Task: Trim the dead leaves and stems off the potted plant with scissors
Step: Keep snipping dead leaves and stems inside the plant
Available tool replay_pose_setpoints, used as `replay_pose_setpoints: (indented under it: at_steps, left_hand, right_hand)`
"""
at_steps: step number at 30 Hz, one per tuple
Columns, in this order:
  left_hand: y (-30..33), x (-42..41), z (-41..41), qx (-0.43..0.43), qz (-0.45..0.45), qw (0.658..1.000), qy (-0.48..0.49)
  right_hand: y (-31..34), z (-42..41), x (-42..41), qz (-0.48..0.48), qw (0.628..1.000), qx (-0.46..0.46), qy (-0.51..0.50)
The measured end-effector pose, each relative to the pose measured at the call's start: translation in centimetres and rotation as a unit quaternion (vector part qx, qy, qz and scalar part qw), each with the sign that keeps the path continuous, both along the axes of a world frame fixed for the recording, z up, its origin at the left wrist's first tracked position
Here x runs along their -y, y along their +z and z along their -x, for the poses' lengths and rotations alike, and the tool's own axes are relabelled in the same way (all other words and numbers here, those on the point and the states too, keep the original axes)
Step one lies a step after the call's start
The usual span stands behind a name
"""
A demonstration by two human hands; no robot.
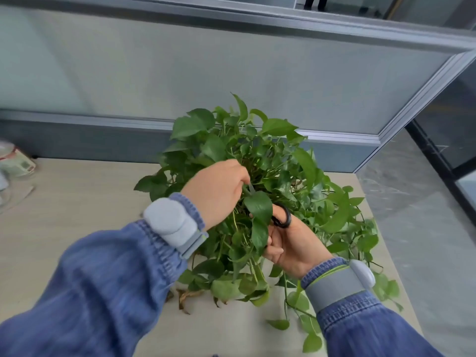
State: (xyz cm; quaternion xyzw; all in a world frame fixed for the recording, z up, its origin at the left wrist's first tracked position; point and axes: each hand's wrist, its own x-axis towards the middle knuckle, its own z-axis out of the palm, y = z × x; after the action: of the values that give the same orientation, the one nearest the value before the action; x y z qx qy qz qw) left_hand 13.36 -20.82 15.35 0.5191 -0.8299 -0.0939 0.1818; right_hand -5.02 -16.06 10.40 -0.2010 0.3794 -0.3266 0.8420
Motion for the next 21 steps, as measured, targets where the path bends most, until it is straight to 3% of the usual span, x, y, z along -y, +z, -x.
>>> replay_pose_setpoints:
  at_steps: [3, 5, 9, 14, 21]
  left_hand:
    - [-2.3, 2.0, 0.7, 0.183, -0.115, 0.975, 0.045]
    - [-3.4, 2.4, 0.9, 0.223, -0.112, 0.967, 0.054]
    - [-4.7, 2.6, 1.0, 0.180, -0.063, 0.979, 0.068]
    - [-5.1, 3.0, -0.4, 0.026, -0.091, 0.989, 0.117]
    - [-4.8, 3.7, -1.6, -0.008, -0.118, 0.980, 0.159]
  right_hand:
    - [-0.1, 0.0, -0.2, -0.007, 1.000, -0.010, -0.001]
    - [-0.1, 0.0, -0.3, 0.004, 1.000, 0.001, 0.005]
    - [0.5, 0.2, -0.3, 0.021, 1.000, -0.003, 0.018]
    - [1.2, 1.0, -0.4, 0.027, 0.998, -0.025, 0.045]
    - [1.8, 1.3, -0.8, 0.058, 0.986, -0.033, 0.151]
